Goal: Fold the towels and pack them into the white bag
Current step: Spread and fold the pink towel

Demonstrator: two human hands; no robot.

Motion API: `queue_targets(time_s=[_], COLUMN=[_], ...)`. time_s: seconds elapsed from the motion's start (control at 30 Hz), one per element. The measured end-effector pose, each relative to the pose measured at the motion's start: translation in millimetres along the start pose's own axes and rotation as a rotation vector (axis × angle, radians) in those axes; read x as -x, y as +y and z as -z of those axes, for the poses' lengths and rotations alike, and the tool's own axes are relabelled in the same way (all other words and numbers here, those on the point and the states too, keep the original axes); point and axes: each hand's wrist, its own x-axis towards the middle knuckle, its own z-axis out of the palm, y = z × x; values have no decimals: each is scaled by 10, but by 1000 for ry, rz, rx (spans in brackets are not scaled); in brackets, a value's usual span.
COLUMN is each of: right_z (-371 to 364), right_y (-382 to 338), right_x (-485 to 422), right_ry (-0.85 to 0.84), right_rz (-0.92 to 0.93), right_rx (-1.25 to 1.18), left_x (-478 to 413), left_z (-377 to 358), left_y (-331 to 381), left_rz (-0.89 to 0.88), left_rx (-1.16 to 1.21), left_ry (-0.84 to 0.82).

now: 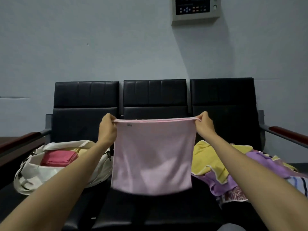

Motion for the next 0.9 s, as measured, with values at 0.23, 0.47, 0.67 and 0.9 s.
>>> queue_targets(time_s=[0.23,0.47,0.67,0.9], right_z=[-7,19,-135,-402], right_y=[61,453,893,1314], right_x=[119,468,669,802], right_ry=[-82,-600,-828,-744], right_rz=[87,-173,-276,-220], right_rx=[100,339,497,577], left_x=[162,728,1052,1209], left_z=[29,-61,-214,-462], left_y=[-223,-636,-993,-1245], left_rz=[57,207,353,402], left_rx=[-94,-255,-280,-349], left_ry=[-61,-336,-594,-643])
